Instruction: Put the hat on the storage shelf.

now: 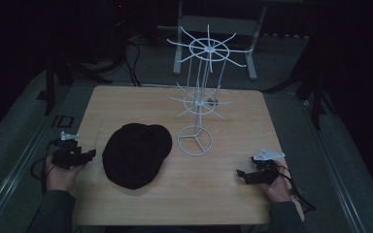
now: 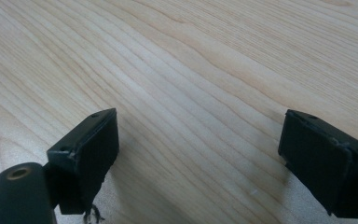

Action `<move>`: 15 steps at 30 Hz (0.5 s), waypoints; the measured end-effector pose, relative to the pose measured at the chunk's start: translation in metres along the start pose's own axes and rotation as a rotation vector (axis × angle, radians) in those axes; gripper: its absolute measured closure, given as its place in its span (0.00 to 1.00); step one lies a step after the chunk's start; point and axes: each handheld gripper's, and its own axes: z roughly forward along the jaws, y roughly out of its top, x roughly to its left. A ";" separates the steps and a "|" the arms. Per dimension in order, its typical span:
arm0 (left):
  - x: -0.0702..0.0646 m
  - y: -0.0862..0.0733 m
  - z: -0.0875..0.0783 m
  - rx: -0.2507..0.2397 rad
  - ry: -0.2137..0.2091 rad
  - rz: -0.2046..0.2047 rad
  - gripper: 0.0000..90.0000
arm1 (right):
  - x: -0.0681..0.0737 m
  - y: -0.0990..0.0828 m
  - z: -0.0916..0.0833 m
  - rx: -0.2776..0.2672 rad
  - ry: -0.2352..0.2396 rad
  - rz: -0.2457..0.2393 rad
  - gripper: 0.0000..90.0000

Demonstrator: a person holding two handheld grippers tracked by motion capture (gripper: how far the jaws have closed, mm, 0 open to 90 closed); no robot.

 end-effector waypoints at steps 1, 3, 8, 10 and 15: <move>-0.001 0.002 0.000 -0.002 -0.002 0.005 0.47 | 0.000 0.000 0.000 0.000 0.000 0.000 0.13; -0.003 0.005 0.000 -0.007 -0.008 0.008 0.47 | 0.000 0.000 0.000 0.000 -0.001 0.001 0.13; -0.008 0.012 0.003 -0.009 -0.024 0.026 0.47 | 0.000 0.000 0.000 -0.001 -0.002 0.001 0.13; -0.011 0.017 0.004 -0.014 -0.030 0.037 0.47 | 0.000 0.000 0.000 -0.001 -0.002 0.002 0.13; -0.015 0.024 0.007 -0.012 -0.035 0.063 0.46 | 0.000 0.000 0.000 -0.001 -0.002 0.001 0.13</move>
